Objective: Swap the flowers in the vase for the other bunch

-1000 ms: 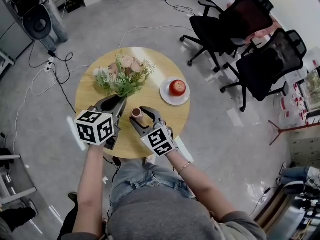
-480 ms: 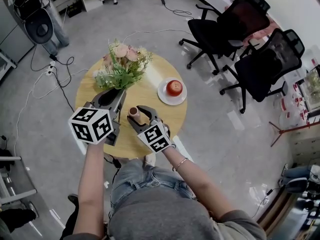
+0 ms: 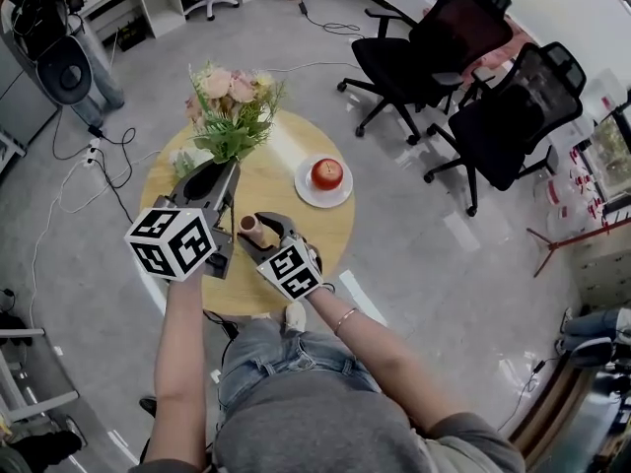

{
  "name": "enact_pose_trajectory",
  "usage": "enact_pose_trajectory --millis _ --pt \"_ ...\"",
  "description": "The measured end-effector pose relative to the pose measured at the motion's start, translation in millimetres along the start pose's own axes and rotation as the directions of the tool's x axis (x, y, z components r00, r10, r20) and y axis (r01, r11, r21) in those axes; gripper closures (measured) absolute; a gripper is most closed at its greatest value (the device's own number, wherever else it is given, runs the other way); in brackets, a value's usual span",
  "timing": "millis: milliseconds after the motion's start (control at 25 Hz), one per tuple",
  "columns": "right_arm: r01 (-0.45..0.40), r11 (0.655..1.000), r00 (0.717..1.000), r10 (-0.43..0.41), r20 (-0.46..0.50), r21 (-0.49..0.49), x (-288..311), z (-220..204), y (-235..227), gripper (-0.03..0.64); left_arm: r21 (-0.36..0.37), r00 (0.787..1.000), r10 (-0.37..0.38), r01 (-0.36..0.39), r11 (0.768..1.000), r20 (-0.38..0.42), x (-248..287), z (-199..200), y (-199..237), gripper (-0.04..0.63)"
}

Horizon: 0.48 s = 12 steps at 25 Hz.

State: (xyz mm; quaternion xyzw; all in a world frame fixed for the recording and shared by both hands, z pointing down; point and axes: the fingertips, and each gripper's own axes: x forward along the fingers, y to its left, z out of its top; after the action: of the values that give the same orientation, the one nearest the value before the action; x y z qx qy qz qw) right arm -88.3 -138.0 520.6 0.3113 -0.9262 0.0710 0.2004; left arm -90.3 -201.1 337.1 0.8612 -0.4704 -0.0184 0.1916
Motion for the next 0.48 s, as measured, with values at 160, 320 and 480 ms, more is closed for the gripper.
enact_pose_trajectory --millis 160,320,480 --pt "0.003 1.000 1.000 -0.003 -0.008 -0.026 -4 1 -6 0.396 0.002 0.999 -0.011 0.010 1.000 0.039 13 9 -8 0.537" --pt "0.005 1.000 1.000 -0.005 -0.018 -0.021 -5 2 -10 0.396 -0.010 0.998 -0.021 0.022 1.000 0.063 26 17 -10 0.537" --pt "0.003 1.000 1.000 -0.003 -0.021 -0.020 -4 3 -9 0.396 -0.022 0.997 -0.029 0.031 0.999 0.072 35 16 -8 0.537"
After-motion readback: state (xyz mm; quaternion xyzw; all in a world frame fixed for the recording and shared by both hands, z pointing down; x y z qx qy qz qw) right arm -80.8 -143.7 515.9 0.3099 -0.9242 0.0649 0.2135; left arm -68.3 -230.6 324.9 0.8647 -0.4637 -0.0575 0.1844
